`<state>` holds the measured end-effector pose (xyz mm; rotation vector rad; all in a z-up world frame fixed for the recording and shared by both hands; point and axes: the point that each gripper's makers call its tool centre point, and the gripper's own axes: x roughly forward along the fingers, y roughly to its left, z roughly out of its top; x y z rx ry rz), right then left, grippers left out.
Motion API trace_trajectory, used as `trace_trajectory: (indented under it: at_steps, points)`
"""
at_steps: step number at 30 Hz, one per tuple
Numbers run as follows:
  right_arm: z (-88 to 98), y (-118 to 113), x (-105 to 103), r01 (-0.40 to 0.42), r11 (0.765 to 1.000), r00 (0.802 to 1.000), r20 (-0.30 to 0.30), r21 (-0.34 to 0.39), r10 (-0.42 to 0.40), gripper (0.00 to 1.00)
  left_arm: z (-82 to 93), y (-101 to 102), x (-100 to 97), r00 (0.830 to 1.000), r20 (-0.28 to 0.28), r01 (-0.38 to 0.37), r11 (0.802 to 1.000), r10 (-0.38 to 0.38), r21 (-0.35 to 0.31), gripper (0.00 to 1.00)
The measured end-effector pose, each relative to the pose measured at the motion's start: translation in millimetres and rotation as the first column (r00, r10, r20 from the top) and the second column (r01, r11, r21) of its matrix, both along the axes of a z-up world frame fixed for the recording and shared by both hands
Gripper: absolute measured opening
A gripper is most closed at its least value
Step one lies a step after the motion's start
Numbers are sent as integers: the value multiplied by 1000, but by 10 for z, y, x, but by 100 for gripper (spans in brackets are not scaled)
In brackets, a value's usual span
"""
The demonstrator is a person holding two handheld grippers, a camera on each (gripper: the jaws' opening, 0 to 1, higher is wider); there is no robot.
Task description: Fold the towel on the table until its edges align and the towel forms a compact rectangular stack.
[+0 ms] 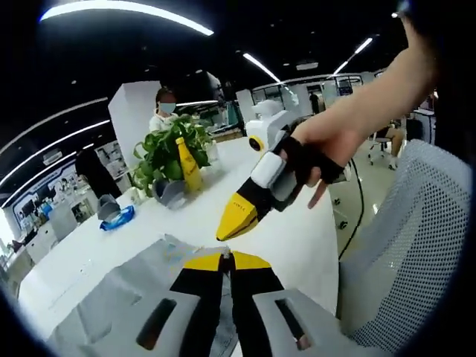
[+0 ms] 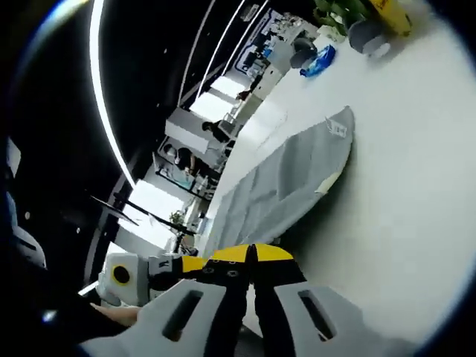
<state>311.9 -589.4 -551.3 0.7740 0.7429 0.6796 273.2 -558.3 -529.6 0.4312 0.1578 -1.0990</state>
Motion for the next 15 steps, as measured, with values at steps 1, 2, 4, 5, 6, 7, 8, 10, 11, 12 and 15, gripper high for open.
trace_trajectory:
  at_steps: [1, 2, 4, 5, 6, 7, 8, 10, 11, 12, 15]
  points:
    - [-6, -103, 111, -10, 997, 1000, 28, -82, 12, 0, 32, 21, -3, 1000, -7, -10, 1000, 10, 0, 3]
    - [-13, -166, 173, -13, 992, 999, 39, -124, 18, 0, 63, 16, -21, 1000, -15, -6, 1000, 6, -13, 3]
    - [-55, -294, 334, -9, 978, 998, 63, -208, 23, 1, 112, -12, -84, 998, -68, 9, 999, -13, -51, 3]
    - [-77, -342, 403, 6, 971, 998, 68, -238, 11, 3, 128, -19, -103, 996, -86, 12, 998, -17, -62, 3]
    - [-109, -393, 467, 18, 964, 998, 70, -267, 1, 8, 154, -23, -117, 995, -99, 14, 997, -21, -70, 3]
    - [-162, -469, 586, 41, 954, 997, 80, -298, -18, 10, 168, -34, -143, 993, -110, 23, 997, -31, -77, 3]
    - [-200, -514, 641, 51, 945, 997, 77, -324, -28, 12, 184, -48, -173, 992, -119, 34, 996, -44, -85, 3]
    - [-295, -574, 765, 52, 916, 995, 96, -398, -15, 13, 208, -80, -230, 990, -126, 50, 995, -61, -88, 3]
    - [-364, -590, 820, 54, 901, 996, 89, -430, -17, 13, 208, -95, -256, 989, -128, 59, 995, -70, -86, 3]
    - [-408, -594, 849, 49, 891, 996, 86, -451, -11, 14, 207, -112, -282, 989, -129, 67, 994, -77, -82, 3]
    - [-581, -585, 960, 18, 847, 997, 79, -531, 28, 14, 196, -167, -378, 986, -126, 103, 993, -110, -62, 2]
